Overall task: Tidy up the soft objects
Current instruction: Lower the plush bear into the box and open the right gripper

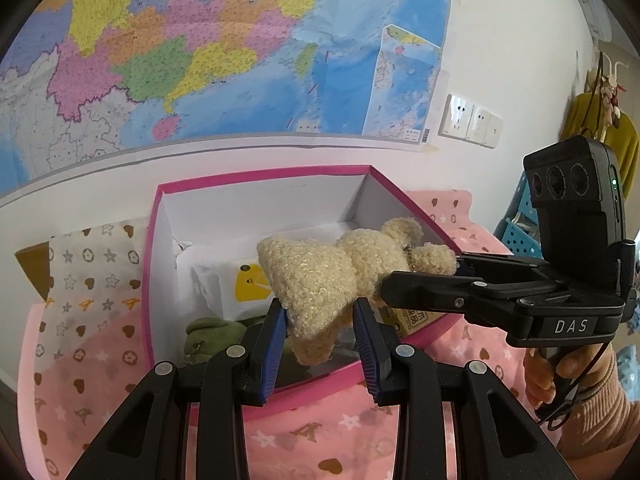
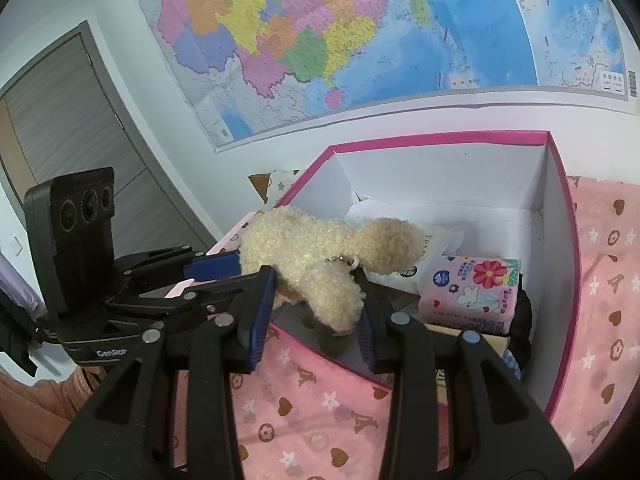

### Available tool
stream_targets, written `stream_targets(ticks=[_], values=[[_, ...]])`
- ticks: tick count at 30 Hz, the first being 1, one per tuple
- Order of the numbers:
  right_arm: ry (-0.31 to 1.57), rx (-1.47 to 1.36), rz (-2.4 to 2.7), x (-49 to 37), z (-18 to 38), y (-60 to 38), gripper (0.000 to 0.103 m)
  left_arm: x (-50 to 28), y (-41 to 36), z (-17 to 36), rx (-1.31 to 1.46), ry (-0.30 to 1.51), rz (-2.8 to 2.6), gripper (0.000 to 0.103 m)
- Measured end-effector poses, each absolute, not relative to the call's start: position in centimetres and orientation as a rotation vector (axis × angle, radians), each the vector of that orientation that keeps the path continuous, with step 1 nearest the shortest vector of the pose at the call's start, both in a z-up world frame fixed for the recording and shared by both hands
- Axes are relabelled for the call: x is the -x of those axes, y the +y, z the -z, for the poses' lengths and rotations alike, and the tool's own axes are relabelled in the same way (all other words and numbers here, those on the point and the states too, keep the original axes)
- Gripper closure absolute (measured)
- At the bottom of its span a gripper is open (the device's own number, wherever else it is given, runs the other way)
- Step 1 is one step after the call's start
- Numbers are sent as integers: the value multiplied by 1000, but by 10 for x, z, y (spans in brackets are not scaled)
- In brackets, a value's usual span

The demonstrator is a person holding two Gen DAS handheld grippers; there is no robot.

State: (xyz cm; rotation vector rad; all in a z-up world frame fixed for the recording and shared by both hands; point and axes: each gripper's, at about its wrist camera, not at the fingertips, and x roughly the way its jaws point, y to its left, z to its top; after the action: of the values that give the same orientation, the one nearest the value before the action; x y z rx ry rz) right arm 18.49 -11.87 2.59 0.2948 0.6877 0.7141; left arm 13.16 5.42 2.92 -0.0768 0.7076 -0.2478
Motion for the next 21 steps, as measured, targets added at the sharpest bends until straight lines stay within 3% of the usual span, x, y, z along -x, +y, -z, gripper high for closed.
stream_targets(ticks=[16, 19, 21], values=[[768, -269, -645, -214, -2, -111, 61, -155, 62, -7, 61, 766, 175, 70], [774, -197, -585, -211, 1, -108, 47, -157, 66, -1, 64, 779, 150, 68], [779, -190, -553, -209, 1, -111, 45, -157, 70, 1, 78, 781, 143, 65]])
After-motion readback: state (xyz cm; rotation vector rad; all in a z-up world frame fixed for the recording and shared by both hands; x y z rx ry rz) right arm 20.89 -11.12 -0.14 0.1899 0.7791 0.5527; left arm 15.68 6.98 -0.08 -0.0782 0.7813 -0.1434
